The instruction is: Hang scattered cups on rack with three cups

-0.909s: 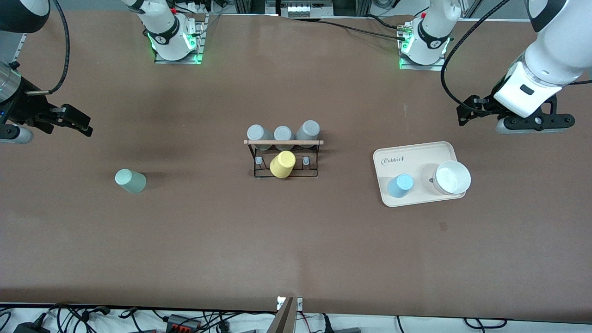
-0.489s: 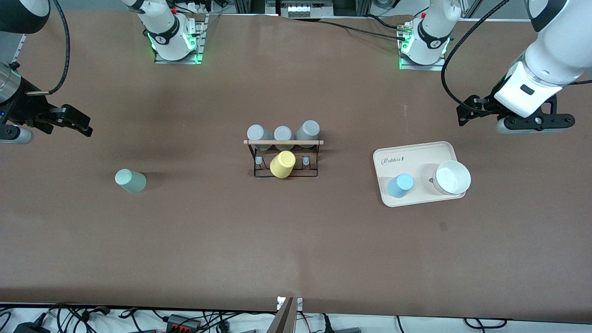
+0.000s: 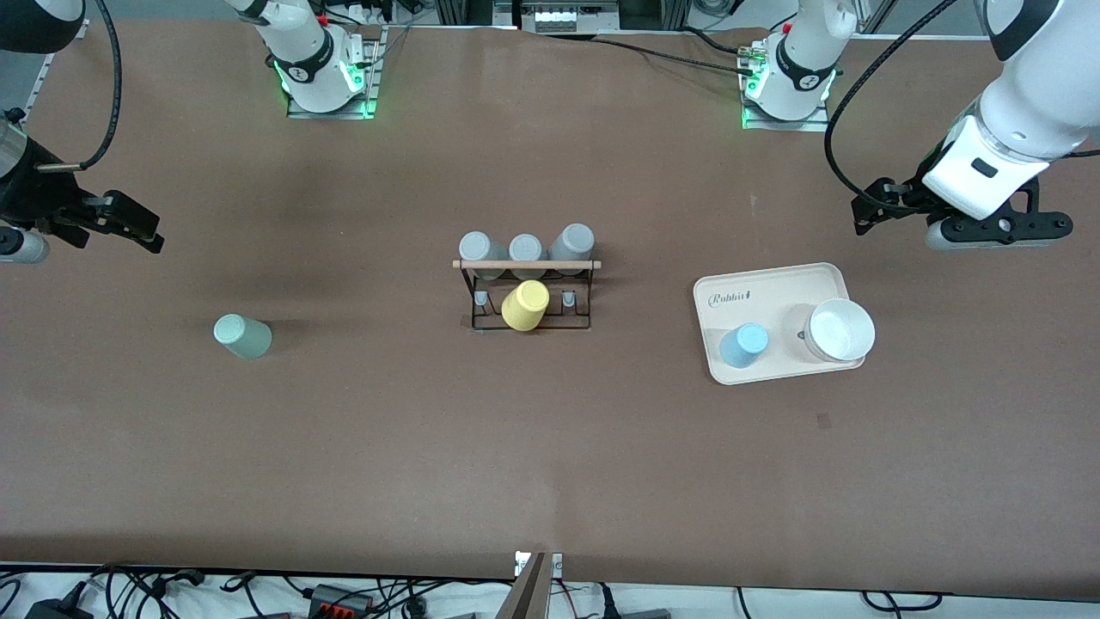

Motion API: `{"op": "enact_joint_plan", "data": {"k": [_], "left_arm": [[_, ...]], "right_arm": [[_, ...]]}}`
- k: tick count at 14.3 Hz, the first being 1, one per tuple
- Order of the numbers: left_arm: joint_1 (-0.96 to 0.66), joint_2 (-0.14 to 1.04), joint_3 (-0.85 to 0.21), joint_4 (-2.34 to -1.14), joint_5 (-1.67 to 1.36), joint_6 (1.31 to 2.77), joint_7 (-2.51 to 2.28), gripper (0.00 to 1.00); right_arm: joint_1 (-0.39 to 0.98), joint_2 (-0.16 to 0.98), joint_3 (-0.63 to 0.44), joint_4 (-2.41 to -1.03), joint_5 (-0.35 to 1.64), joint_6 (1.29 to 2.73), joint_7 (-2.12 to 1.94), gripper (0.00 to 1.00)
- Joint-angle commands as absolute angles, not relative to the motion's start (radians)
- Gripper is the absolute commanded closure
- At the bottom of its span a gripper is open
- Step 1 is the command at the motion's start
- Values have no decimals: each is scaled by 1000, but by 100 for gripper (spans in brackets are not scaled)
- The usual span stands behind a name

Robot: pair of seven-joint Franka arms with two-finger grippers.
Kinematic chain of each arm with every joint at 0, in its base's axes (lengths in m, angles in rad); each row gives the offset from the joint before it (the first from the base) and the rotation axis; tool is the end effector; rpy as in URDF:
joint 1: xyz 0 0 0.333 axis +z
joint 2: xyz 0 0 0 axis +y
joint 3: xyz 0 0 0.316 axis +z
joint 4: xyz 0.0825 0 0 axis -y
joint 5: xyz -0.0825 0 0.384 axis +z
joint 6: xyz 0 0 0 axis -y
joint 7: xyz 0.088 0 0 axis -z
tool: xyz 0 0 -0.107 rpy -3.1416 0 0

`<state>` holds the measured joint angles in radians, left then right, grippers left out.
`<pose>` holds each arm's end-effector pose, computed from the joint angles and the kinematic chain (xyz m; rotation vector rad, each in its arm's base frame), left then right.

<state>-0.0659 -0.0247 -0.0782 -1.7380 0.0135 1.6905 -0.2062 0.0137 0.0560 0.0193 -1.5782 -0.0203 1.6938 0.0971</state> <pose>0.5465 -0.0784 0.5691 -3.1210 -0.0943 0.0310 0.5825 0.0170 0.6003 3.1234 -0.0973 0.0949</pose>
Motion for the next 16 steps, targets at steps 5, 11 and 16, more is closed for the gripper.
{"op": "enact_joint_plan", "data": {"k": [5, 11, 16], "left_arm": [[-48, 78, -72, -1726, 3, 1680, -190, 0], [-74, 334, -86, -1732, 12, 1912, -224, 0], [-141, 466, -103, -1729, 12, 2046, -316, 0]], "right_arm": [[8, 61, 25, -1557, -34, 1669, 91, 0], [9, 61, 25, -1559, -35, 1666, 95, 0], [8, 61, 25, -1559, -35, 1661, 97, 0]]}}
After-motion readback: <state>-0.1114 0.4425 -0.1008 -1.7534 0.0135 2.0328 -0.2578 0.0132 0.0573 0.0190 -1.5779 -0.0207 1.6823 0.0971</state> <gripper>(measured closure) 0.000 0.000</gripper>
